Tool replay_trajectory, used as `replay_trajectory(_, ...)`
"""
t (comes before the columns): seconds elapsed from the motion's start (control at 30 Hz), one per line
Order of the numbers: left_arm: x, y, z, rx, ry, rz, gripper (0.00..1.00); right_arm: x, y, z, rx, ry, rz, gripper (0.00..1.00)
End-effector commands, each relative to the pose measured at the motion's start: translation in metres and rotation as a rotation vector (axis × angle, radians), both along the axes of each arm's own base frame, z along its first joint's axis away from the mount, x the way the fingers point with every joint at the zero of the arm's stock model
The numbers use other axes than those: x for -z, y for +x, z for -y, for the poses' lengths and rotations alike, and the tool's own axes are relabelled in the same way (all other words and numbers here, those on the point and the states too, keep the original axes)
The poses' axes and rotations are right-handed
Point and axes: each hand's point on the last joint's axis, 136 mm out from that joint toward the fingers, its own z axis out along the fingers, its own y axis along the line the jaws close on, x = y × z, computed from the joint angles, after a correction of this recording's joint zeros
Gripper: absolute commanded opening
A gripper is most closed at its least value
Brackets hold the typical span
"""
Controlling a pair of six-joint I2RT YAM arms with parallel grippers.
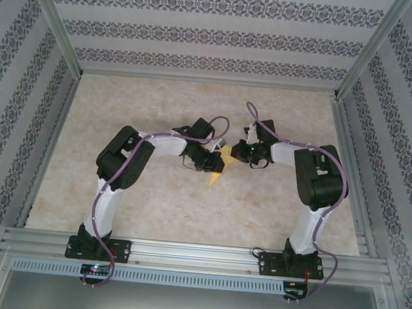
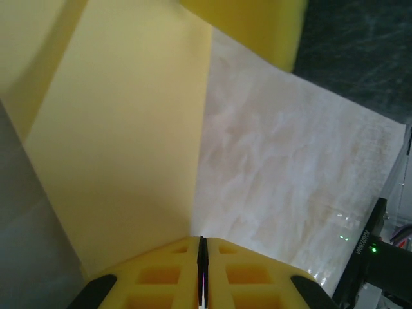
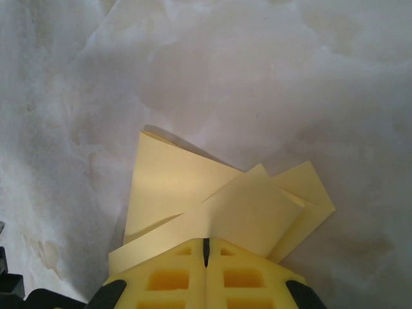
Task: Fold a paper plane with a square sheet of paper (fold left side to right side)
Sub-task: Fold the wing for the fifth time at the center of the table.
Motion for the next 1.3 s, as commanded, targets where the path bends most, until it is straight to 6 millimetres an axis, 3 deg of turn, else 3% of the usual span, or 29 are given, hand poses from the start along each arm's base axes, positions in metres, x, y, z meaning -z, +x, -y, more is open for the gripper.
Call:
replay_trajectory(0.0, 0.011, -0.002, -0.009, 0.012, 0.074, 0.012, 0.12, 0.017, -0.022, 0.006, 0.002, -0.043, -0.094, 0.03)
replay_trajectory(0.43, 0.046, -0.03, -0.029, -0.008, 0.111, -0.059, 0.11, -0.006, 0.014, 0.031, 0.063, 0.003, -0.047, 0.03)
replay_trajectory(0.7, 0.051, -0.037, -0.032, -0.019, 0.103, -0.07, 0.11, -0.001, 0.028, 0.047, 0.093, -0.015, -0.061, 0.03)
replay_trajectory(0.83, 0.049, -0.038, -0.032, -0.022, 0.098, -0.069, 0.11, -0.019, 0.031, 0.046, 0.099, 0.012, -0.007, 0.03)
replay_trajectory(1.0, 0.045, -0.034, -0.028, -0.028, 0.079, -0.063, 0.11, -0.054, 0.012, 0.03, 0.075, 0.098, 0.055, 0.03)
replay_trajectory(1.1, 0.044, -0.034, -0.028, -0.027, 0.081, -0.062, 0.11, -0.053, 0.001, 0.009, 0.039, 0.127, 0.044, 0.03)
replay_trajectory(1.27, 0.043, -0.034, -0.028, -0.02, 0.081, -0.059, 0.11, -0.032, 0.002, -0.013, 0.023, 0.131, 0.007, 0.03)
